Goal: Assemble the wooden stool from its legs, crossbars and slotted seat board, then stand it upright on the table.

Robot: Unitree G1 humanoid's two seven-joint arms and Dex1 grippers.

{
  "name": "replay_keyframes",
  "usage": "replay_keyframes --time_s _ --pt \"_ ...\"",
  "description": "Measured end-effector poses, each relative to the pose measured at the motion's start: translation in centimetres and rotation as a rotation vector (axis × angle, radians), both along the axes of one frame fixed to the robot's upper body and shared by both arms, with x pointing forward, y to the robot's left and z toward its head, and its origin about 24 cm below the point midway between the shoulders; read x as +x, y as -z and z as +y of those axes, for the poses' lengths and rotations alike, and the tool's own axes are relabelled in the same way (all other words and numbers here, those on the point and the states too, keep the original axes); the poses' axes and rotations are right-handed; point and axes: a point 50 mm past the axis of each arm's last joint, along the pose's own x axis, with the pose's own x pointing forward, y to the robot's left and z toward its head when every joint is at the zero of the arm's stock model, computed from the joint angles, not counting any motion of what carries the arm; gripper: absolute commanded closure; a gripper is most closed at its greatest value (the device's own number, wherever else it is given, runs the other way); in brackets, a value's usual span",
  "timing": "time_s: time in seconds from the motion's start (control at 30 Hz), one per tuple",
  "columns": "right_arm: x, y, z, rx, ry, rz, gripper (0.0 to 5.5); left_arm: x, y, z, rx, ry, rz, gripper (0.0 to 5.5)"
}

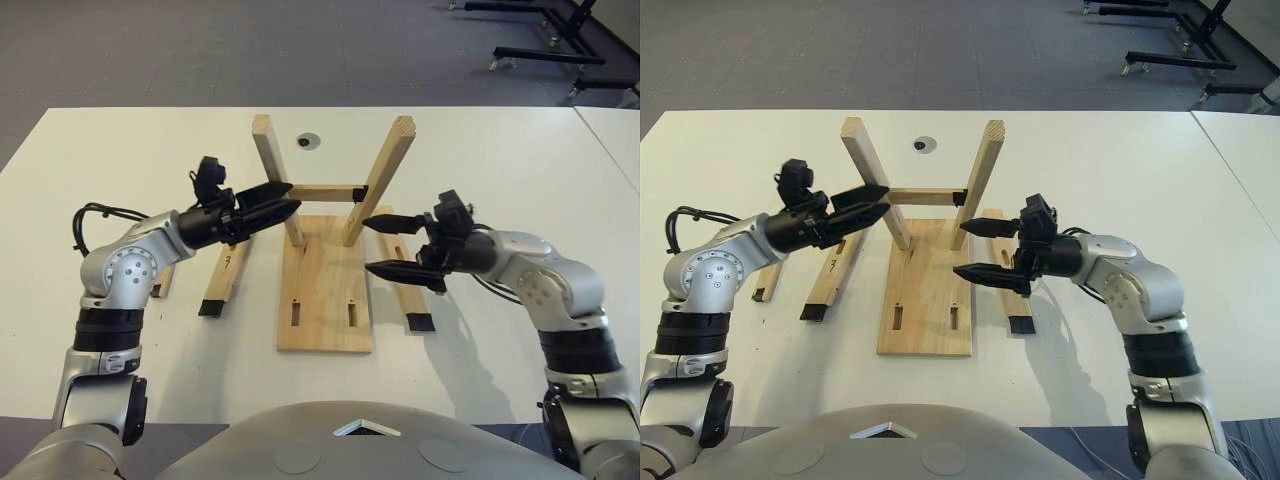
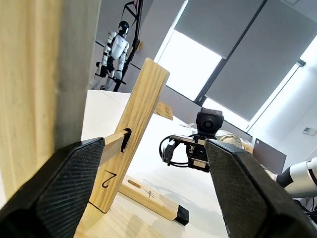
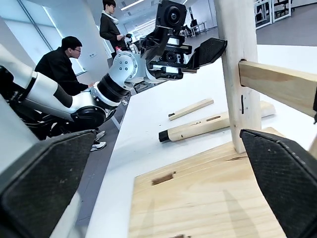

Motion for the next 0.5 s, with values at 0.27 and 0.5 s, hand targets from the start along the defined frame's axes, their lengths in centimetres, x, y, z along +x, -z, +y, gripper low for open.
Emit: replay_keyframes --time_s 0.27,0.5 --pt "-1.6 -4.5 -3.3 0.125 0.227 -0.149 0.14 -3.3 -2.2 3.9 0.009 -0.158 -0.110 1.80" --pt "-3.5 -6.5 -4.9 0.204 0.494 -0.214 0.14 -1.7 -1.4 11.1 0.446 -0.891 -0.147 1.80"
